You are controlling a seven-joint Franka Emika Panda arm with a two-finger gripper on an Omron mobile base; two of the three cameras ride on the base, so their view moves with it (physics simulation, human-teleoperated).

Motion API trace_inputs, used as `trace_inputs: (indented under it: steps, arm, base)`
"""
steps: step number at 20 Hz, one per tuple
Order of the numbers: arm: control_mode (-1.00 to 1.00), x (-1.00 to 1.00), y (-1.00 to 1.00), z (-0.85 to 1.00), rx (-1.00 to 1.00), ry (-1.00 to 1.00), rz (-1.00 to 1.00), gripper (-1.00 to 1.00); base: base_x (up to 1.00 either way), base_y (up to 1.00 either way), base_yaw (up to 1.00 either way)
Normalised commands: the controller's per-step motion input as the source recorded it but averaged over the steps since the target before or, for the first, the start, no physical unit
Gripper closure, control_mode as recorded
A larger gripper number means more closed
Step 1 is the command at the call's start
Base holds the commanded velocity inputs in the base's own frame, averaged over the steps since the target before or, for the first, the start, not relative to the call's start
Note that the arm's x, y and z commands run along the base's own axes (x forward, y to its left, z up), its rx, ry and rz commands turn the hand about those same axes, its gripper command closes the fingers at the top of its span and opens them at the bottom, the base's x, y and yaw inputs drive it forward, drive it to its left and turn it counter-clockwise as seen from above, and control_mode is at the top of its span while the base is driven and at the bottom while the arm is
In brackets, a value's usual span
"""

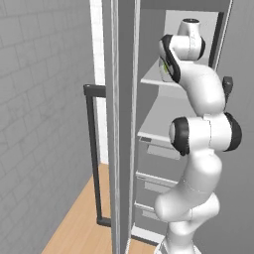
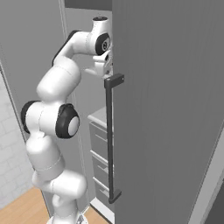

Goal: Take the meat container that has the shrimp and place it on the second highest rack of the freezer. Then take the vegetable container that has the eggplant and lemon wedge and place it on the highest rack of the freezer.

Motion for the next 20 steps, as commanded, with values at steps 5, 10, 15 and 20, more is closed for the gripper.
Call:
trace_inputs:
  steps: [5,10,15,20]
  arm:
    - [-1.0,1.0,-0.29,-0.26,0.0,0.0,0.0,1.0]
    - [-1.0,0.69,-0.02,-0.2,-0.03,-0.04,-0.05,-1.0]
    - [-1.0,0.04,0.0,-0.03,-0.03,-0.18,-0.12,-1.0]
    - [-1.0,-0.02,0.0,0.0,-0.05,-0.23,-0.13,-1.0]
  base:
    - [0.0,0.0,0.0]
    - [0.0,0.0,0.0]
    - [0.0,0.0,0.0]
    - [0.0,0.0,0.0]
